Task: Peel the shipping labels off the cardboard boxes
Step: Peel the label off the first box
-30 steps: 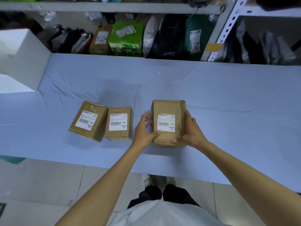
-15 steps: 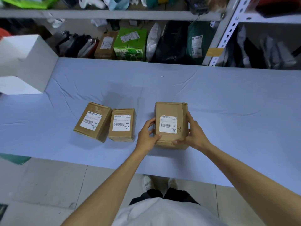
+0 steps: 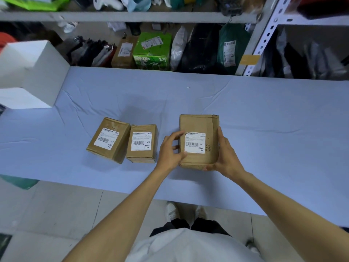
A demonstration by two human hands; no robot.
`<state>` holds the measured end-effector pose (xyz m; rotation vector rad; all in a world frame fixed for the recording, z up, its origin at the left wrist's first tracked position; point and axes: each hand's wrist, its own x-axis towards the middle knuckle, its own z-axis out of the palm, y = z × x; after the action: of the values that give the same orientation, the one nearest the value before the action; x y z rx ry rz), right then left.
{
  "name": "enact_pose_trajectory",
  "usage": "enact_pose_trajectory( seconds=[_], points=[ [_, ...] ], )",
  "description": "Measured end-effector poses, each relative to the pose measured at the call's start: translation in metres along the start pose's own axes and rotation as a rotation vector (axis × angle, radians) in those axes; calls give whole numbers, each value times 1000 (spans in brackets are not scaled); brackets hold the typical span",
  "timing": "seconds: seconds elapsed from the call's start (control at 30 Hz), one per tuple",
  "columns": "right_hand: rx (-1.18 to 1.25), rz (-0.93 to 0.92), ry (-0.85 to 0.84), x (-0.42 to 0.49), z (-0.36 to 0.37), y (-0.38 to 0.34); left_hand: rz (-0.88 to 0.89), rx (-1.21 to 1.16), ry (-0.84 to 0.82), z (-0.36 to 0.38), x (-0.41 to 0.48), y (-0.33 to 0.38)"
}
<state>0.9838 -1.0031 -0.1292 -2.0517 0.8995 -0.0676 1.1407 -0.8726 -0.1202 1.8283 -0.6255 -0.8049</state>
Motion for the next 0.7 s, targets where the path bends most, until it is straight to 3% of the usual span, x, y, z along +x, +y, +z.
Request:
enact_pose_trajectory(
  seconds=[0.4, 0.7],
  points=[
    [-90, -78, 8, -7, 1, 1, -20, -9, 270, 13, 11, 13],
    [-110, -92, 9, -9, 0, 0, -5, 11, 342, 20, 15, 15]
  ],
)
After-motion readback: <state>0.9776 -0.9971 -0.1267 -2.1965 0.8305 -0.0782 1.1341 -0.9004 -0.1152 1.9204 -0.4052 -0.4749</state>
